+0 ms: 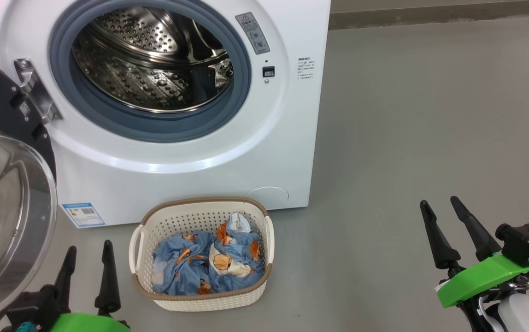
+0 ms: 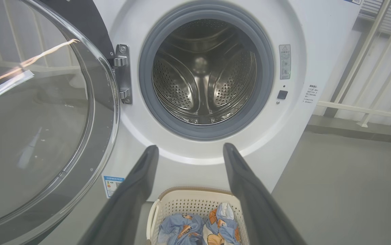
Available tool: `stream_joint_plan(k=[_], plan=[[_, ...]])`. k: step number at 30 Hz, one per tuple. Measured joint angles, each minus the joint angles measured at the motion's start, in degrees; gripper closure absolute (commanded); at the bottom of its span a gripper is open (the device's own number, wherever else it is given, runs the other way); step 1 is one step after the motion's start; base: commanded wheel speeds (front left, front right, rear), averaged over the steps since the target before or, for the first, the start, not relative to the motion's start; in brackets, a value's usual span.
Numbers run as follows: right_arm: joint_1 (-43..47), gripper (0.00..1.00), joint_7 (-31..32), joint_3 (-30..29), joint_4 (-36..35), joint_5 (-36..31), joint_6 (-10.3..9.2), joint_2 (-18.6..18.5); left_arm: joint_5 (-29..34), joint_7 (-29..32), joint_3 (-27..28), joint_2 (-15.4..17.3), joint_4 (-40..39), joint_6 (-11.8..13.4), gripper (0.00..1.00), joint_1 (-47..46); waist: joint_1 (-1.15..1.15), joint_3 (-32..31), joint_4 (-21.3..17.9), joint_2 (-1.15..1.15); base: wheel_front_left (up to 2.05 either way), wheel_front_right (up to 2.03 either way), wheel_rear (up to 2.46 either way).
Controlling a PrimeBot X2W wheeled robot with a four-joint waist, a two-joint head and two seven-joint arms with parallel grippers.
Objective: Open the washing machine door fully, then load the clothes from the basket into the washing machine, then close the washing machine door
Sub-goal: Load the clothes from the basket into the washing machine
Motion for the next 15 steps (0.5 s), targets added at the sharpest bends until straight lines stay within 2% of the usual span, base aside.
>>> stream_joint_plan(k=[15], plan=[[0.00,0.00,0.00,-0.08,0.00,0.00,0.00,0.02,0.19,0.00,0.24,-0.35,0.01,0.02,0.00,0.00,0.00,0.24,0.10,0.00,0.00,0.00,0.00]])
